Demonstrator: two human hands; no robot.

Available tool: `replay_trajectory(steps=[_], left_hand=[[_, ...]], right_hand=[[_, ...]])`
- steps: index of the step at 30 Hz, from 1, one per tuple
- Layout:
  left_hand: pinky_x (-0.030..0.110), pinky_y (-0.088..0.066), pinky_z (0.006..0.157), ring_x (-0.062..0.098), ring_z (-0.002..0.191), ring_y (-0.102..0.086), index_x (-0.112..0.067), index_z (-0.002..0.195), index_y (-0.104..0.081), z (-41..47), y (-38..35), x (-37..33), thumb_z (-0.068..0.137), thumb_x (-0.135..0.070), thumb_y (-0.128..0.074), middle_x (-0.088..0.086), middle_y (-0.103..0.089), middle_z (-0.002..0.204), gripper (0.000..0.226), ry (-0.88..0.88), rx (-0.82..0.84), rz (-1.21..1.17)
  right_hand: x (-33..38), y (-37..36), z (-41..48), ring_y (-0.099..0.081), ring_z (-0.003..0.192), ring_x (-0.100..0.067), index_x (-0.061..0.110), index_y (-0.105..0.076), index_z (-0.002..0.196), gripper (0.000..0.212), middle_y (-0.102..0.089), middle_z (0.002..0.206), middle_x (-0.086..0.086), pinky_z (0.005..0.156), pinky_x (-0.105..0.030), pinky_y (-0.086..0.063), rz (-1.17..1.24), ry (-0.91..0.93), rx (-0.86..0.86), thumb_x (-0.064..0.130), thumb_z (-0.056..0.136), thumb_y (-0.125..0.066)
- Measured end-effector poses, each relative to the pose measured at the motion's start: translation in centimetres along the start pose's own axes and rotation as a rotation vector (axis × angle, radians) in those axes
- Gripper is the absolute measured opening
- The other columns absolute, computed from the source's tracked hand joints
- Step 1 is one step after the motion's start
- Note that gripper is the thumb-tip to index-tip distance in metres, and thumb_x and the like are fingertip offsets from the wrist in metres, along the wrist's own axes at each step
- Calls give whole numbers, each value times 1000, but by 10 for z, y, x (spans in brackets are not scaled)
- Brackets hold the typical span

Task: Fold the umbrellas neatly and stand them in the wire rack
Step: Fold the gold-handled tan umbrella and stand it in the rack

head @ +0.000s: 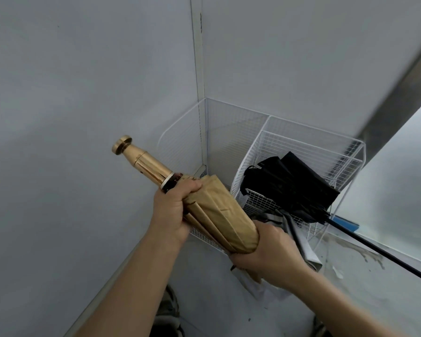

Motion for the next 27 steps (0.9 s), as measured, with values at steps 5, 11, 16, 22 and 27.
replay_trajectory(steps=[5, 11, 16, 22, 27], left_hand=[[42, -59, 75, 29, 82, -71, -5, 108, -62, -5, 31, 40, 63, -1, -84, 15, -73, 96, 50, 211, -365, -9], [32, -54, 66, 21, 64, -60, -13, 71, -55, 8, 13, 2, 57, 5, -71, 7, -57, 67, 27, -23, -100, -11], [39, -53, 71, 27, 69, -53, -12, 68, -55, 1, -7, -10, 57, 1, -68, 13, -53, 69, 21, -80, 149, 77], [40, -56, 69, 29, 74, -54, -13, 71, -57, -7, -21, -10, 56, 1, -69, 14, -53, 76, 23, -84, 283, 122], [38, -53, 68, 30, 75, -55, -13, 72, -59, -13, -28, -8, 55, 0, -72, 15, -56, 76, 25, -88, 324, 153]], right_hand=[[16, 4, -15, -64, 65, -16, 24, -61, 91, 48, -62, 75, 9, 51, -29, -43, -377, 285, -433, 46, 54, -83], [4, -6, -7, -61, 84, -7, 32, -62, 99, 58, -64, 92, 15, 76, -34, -50, 418, 61, 34, 77, 62, -70], [6, 1, -1, -60, 71, -22, -5, -70, 84, 82, -69, 80, -21, 68, -25, -48, 920, -63, 117, 75, 71, -59], [0, 2, 0, -61, 61, -6, 9, -73, 71, 59, -69, 67, 2, 69, -22, -47, 956, -158, 116, 66, 68, -56], [2, -11, -3, -56, 59, -7, 18, -67, 64, 48, -62, 64, 3, 69, -25, -46, 987, -197, 214, 64, 74, -61]])
Point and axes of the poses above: each hand's wrist, its own z-axis towards the middle knuckle, its own y-axis out of the back of the hand, x = y × z, the point moved 8 cm from there along z, towards the middle knuckle
